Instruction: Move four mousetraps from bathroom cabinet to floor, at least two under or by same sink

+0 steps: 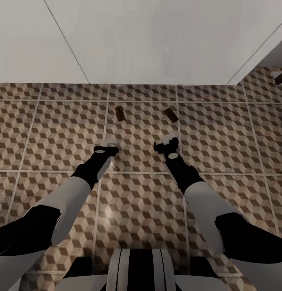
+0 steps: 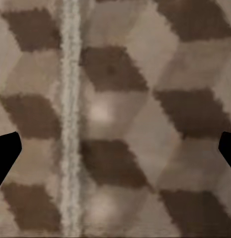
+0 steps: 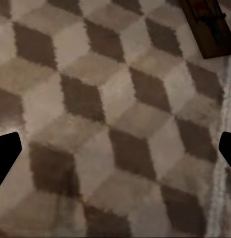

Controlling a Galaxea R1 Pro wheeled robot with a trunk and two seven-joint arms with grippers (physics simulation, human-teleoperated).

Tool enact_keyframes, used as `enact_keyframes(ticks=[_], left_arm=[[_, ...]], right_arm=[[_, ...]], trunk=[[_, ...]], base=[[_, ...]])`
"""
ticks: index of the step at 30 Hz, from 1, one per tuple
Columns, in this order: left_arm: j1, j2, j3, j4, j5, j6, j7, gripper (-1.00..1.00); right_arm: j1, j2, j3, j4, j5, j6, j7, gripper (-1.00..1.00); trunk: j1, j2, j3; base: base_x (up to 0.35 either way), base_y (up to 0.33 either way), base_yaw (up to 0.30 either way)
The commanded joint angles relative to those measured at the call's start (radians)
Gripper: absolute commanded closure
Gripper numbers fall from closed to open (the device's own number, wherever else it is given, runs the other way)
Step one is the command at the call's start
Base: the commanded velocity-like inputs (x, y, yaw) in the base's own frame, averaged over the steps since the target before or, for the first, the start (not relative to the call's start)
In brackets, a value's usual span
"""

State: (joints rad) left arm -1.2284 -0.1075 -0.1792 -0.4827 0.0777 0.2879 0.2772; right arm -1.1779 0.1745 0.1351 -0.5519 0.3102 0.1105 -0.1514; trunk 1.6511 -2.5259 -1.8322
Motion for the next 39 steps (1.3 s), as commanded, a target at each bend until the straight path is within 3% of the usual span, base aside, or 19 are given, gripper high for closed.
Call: enact_keyframes(ticks=[1,39], left_arm=[[0.0,0.001,-0.008,-0.002,0.008,0.005,0.008,-1.0],[0.002,0.0,-0.019,0.001,0.008,0.005,0.01,-1.0]], right_arm=[[0.0,0.0,0.003,-0.001,0.01,0.009,-0.005,-1.0],[0.0,0.0,0.002,-0.003,0.012,0.009,-0.005,-1.0]], trunk=[[-0.001,0.0,0.0],[-0.001,0.0,0.0]], base=[[-0.319,0.079,0.0],[-0.326,0.033,0.0]])
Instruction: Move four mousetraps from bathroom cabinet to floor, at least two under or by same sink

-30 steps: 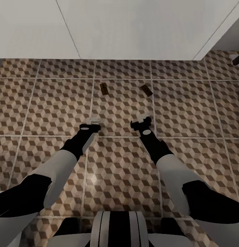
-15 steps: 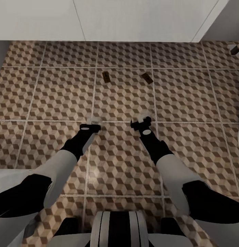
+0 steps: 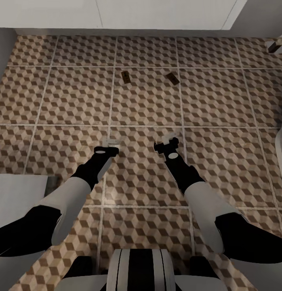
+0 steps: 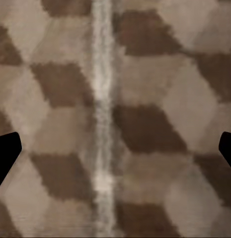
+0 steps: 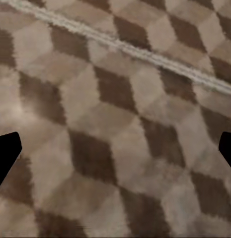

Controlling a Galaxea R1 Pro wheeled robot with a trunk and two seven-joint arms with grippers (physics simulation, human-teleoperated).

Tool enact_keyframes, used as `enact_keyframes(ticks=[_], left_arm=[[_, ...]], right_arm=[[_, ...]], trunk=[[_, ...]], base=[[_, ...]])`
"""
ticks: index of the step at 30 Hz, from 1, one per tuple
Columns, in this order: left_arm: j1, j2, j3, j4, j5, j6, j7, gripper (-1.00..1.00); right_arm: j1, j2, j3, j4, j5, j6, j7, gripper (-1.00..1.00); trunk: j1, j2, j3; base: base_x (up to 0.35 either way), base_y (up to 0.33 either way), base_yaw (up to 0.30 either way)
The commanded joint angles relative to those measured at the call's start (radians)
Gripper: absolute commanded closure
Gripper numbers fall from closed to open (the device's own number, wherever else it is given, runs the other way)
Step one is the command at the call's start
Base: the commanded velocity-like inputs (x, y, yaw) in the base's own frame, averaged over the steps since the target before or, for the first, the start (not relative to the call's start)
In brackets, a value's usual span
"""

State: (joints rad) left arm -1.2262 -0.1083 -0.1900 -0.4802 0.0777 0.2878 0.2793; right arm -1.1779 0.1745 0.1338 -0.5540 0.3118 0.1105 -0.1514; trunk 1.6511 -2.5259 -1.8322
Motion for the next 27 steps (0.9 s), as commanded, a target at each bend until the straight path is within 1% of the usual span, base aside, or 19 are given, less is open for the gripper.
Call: enact_keyframes(ticks=[1,7,22,27], left_arm=[[0.001,0.001,-0.008,-0.002,0.008,0.005,0.009,-1.0],[0.004,0.001,-0.008,-0.004,0.008,0.005,0.009,-1.0],[0.005,0.001,-0.008,-0.003,0.008,0.007,0.009,-1.0],[0.005,0.001,-0.008,-0.002,0.008,0.008,0.009,-1.0]], right_arm=[[0.0,0.0,0.003,-0.001,0.01,0.009,-0.005,-1.0],[0.0,0.0,0.003,-0.001,0.01,0.008,-0.005,-1.0],[0.0,0.0,0.004,-0.001,0.009,0.008,-0.004,-1.0],[0.0,0.0,0.004,-0.001,0.009,0.007,-0.004,-1.0]], trunk=[[-0.001,0.0,0.0],[-0.001,0.0,0.0],[-0.001,0.0,0.0],[-0.003,0.001,0.019]], base=[[-0.264,0.0,0.0],[-0.111,0.0,0.0],[-0.01,0.0,0.0],[0.0,0.0,0.0]])
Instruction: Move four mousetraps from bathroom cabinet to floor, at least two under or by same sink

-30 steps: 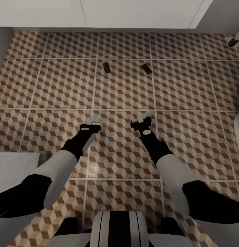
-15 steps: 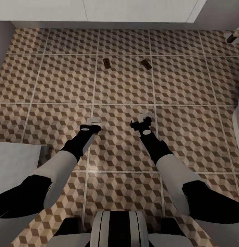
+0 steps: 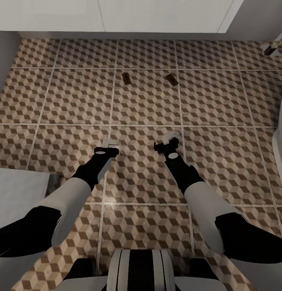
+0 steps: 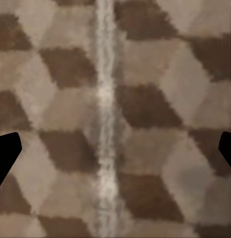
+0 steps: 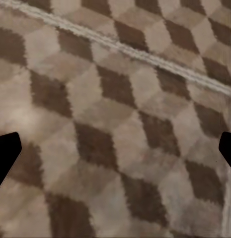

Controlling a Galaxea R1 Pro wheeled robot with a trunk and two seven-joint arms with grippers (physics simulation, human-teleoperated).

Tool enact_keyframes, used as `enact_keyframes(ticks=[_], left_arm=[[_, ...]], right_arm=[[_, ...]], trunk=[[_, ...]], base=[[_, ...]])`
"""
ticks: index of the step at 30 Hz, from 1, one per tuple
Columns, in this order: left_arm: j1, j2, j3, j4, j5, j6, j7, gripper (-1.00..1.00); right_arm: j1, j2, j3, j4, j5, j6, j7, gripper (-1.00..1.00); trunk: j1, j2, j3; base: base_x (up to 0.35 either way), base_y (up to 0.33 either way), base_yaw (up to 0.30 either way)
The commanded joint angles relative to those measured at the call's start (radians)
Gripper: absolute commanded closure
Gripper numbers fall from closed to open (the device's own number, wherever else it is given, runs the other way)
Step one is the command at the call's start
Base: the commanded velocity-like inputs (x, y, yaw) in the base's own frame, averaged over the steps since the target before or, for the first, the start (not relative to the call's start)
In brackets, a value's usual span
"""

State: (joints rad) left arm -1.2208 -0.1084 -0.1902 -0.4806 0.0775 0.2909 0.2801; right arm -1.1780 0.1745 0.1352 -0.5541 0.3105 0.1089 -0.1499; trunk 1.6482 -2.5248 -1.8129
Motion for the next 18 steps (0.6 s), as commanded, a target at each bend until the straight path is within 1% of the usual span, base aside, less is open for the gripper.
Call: enact_keyframes(ticks=[1,6,10,18], left_arm=[[0.0,0.001,-0.008,-0.001,0.008,0.005,0.008,-1.0],[0.001,0.001,-0.008,-0.001,0.008,0.005,0.008,-1.0],[0.016,0.001,-0.009,-0.002,0.008,0.005,0.008,-1.0],[0.029,0.001,-0.009,-0.003,0.008,0.005,0.008,-1.0]], right_arm=[[0.0,0.0,0.003,-0.001,0.01,0.009,-0.005,-1.0],[0.0,0.0,0.003,-0.002,0.01,0.008,-0.005,-1.0],[0.0,0.0,0.003,-0.003,0.01,-0.006,-0.005,-1.0],[0.001,0.0,0.003,-0.002,0.01,-0.02,-0.005,-1.0]], trunk=[[0.0,0.0,0.004],[-0.003,0.001,0.023],[-0.005,0.002,0.038],[-0.008,0.004,0.069]], base=[[0.0,0.0,0.0],[0.0,0.0,0.0],[0.0,0.0,0.0],[0.0,0.0,0.0]])
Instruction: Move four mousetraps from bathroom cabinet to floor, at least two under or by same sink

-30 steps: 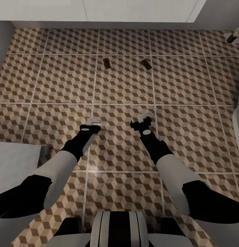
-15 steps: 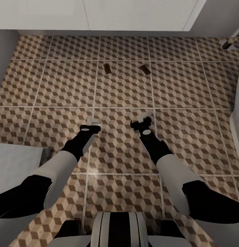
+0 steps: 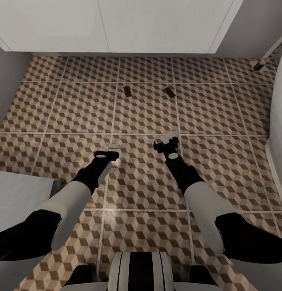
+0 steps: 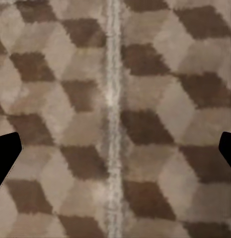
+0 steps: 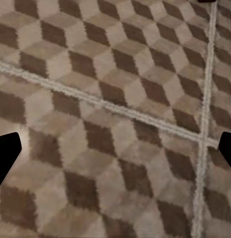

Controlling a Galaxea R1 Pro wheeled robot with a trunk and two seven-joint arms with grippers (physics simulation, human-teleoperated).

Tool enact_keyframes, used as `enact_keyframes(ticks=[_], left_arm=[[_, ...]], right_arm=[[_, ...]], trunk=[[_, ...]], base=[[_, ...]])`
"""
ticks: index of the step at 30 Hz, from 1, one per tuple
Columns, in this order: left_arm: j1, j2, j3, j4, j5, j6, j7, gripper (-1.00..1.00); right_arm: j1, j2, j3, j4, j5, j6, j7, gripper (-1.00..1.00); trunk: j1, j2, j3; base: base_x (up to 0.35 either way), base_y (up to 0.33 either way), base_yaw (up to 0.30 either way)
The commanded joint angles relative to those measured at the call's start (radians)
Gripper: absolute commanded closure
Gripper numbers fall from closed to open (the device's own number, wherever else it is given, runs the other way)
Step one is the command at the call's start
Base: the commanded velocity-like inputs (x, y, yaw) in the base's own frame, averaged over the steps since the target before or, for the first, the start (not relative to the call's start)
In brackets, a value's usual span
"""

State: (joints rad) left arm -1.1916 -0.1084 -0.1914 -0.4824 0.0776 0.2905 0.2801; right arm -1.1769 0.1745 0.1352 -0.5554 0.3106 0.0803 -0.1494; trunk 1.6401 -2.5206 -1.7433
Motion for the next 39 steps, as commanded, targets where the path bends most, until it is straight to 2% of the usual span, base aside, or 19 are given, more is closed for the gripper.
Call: enact_keyframes(ticks=[1,16,27,28,39], left_arm=[[0.002,0.001,-0.008,-0.001,0.008,0.005,0.008,-1.0],[0.046,0.001,-0.008,-0.002,0.008,0.003,0.008,-1.0],[0.067,0.001,-0.008,-0.002,0.008,0.002,0.008,-1.0],[0.084,0.001,-0.008,-0.003,0.008,0.001,0.008,-1.0],[0.126,0.004,-0.007,-0.002,0.008,-0.007,0.006,-1.0]], right_arm=[[0.0,0.0,0.003,-0.001,0.01,0.007,-0.006,-1.0],[0.003,0.0,0.002,0.003,0.01,0.0,-0.003,-1.0],[0.006,0.0,0.001,0.021,0.01,-0.057,-0.001,-1.0],[0.008,0.0,0.001,0.041,0.01,-0.069,-0.001,-1.0],[0.008,0.0,0.0,0.16,0.011,-0.166,-0.002,-1.0]], trunk=[[0.0,0.0,0.003],[-0.007,0.004,0.061],[-0.012,0.006,0.104],[-0.013,0.006,0.108],[-0.018,0.009,0.15]], base=[[0.0,0.0,0.0],[0.0,0.0,0.0],[0.0,0.0,0.0],[0.0,0.0,0.0],[0.0,0.0,0.0]])
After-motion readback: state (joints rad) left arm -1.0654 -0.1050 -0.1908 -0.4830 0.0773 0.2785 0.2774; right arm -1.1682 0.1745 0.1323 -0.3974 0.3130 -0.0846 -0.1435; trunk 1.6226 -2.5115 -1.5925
